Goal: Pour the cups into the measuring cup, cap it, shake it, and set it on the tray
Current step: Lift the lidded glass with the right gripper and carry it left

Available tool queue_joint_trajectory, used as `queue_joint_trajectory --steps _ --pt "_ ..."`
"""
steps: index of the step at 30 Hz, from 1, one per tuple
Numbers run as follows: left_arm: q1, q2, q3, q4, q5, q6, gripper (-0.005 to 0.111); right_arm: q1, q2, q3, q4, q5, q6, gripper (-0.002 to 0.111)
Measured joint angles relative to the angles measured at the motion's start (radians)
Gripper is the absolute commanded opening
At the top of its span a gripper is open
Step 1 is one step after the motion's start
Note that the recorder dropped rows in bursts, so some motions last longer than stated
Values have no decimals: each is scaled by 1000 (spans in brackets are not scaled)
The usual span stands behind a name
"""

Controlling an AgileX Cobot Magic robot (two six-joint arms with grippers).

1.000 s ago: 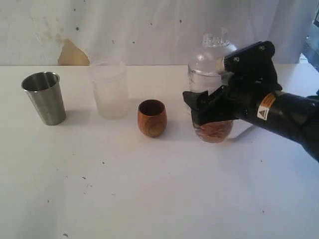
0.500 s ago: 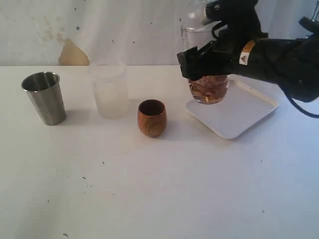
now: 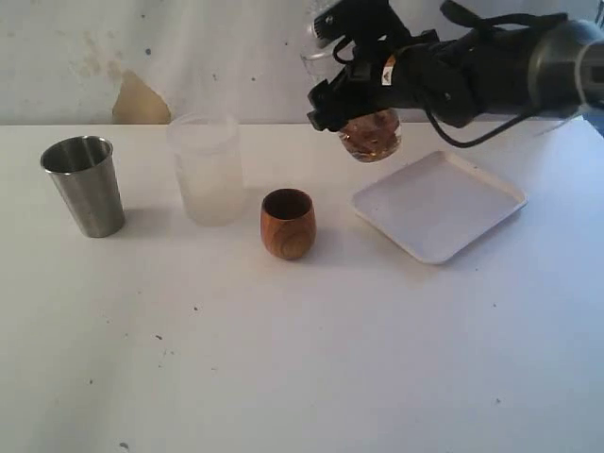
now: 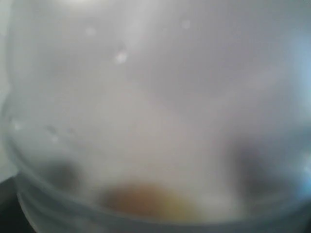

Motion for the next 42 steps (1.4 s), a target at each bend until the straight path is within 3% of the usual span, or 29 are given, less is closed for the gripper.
queue_joint_trajectory --steps 21,42 --pt "0 0 0 0 0 0 0 40 354 -475 4 87 -361 0" --pt "0 0 0 0 0 0 0 89 368 -484 4 100 -651 0"
